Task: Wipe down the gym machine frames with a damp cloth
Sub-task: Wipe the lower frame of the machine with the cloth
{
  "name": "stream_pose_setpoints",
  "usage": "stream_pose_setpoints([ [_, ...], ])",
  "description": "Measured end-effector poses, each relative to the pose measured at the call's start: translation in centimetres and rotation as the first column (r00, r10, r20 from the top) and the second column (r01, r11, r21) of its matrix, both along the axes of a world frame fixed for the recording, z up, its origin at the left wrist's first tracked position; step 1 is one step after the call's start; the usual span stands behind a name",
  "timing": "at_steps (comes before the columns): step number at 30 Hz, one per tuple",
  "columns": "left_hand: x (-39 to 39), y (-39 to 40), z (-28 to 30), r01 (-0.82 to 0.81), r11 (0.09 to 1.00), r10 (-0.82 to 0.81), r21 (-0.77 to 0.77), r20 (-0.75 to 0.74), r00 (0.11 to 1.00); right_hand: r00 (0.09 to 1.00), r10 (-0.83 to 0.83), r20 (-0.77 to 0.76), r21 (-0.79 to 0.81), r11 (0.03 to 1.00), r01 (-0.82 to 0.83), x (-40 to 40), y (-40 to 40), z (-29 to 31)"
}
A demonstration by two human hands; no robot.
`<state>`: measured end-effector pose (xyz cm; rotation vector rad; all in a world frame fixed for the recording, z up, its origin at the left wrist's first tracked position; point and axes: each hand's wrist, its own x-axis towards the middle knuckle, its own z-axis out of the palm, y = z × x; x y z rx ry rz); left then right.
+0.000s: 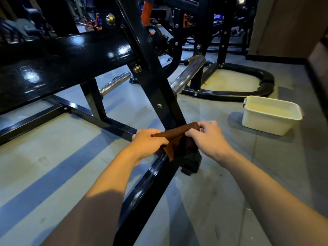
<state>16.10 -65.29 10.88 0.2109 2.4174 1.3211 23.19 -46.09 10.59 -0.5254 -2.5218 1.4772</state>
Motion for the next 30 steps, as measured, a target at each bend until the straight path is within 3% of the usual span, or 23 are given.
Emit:
stream_pose_setpoints([
  [3, 0.6, 0.5, 0.3, 0.028, 0.994, -0.041, 0.11, 0.126, 0.991, 1.0, -0.019, 0.013, -0.223, 0.975, 0.021, 0.5, 1.0, 0.2],
  [6, 1.4, 1.9, 0.3, 0.013, 0.975, -0.059, 0.223, 0.201, 0.978, 0.999, -0.037, 0.039, -0.225, 0.973, 0.045, 1.1, 2.1, 0.0],
  [9, 2.2, 3.6, -0.3, 0.017, 0.965, -0.083, 0.261, 0.243, 0.966, 0.998, -0.068, 0.009, -0.072, 0.995, 0.068, 1.5, 3.5, -0.7],
  [13, 2.6, 4.9, -1.5, 0.018, 0.944, -0.118, 0.33, 0.285, 0.951, 0.996, -0.091, -0.019, 0.261, 0.961, 0.093, 2.2, 5.2, -1.4],
  [16, 2.6, 5.2, -2.0, 0.032, 0.941, -0.139, 0.337, 0.297, 0.945, 0.989, -0.139, -0.046, 0.309, 0.94, 0.147, 2.5, 5.7, -1.4],
  [19, 2.8, 5.3, -1.5, 0.041, 0.922, -0.181, 0.384, 0.338, 0.924, 0.983, -0.165, -0.078, 0.201, 0.963, 0.178, 2.6, 5.4, -1.0],
  [22, 3.3, 4.7, -0.9, 0.083, 0.906, -0.258, 0.415, 0.385, 0.886, 0.989, -0.123, -0.081, -0.021, 0.992, 0.122, 2.8, 4.9, -0.3],
  [26, 2.6, 4.4, -1.1, 0.04, 0.943, -0.166, 0.329, 0.365, 0.916, 0.996, -0.065, -0.067, -0.199, 0.979, 0.05, 2.8, 4.2, 0.3],
  [27, 2.4, 4.6, -1.1, 0.005, 0.948, -0.13, 0.318, 0.374, 0.918, 0.994, -0.059, -0.094, -0.163, 0.986, 0.043, 2.6, 3.7, 0.4],
  [30, 2.1, 5.3, -0.7, -0.135, 0.903, -0.068, 0.408, 0.447, 0.892, 0.981, 0.023, -0.193, 0.15, 0.989, 0.007, 2.0, 2.4, 0.2],
])
